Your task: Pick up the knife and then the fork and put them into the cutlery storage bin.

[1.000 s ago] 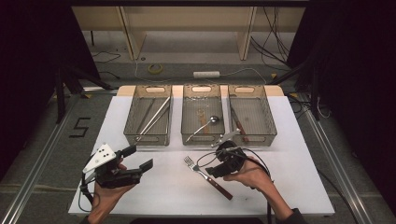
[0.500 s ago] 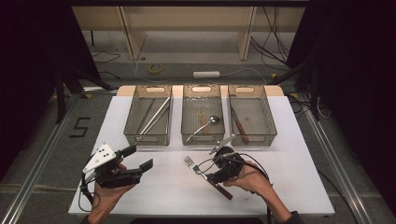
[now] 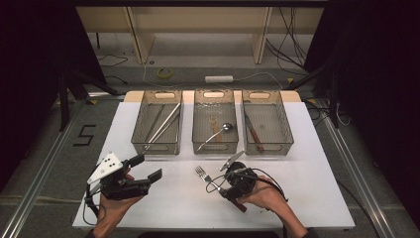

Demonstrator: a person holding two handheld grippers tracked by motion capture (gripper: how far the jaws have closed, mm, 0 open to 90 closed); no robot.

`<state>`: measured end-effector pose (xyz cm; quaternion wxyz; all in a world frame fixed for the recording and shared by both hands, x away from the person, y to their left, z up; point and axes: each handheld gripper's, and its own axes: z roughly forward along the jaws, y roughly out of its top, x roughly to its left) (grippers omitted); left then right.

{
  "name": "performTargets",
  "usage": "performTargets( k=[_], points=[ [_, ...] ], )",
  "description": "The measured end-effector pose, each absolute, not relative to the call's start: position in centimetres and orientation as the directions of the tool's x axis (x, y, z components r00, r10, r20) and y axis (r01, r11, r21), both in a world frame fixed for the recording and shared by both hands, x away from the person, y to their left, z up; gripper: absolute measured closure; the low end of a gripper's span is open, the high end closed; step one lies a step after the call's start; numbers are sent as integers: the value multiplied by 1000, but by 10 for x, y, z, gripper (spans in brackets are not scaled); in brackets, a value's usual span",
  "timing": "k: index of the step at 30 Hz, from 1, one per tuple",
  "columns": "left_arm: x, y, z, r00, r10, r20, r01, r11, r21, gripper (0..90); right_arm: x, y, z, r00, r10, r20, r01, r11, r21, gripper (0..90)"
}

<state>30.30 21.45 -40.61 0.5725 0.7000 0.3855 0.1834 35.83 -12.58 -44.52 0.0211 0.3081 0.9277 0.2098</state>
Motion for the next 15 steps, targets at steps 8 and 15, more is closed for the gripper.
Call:
performTargets(
  k=[8,15],
  points=[
    [303,214,-406,637,749,-184,329,-47,943,157,355,-125,-453,-809,582,80,565,734,377,533],
    [303,214,-406,637,749,-182,329,-52,943,157,354,-125,-459,-813,579,69,563,749,351,584]
  ],
)
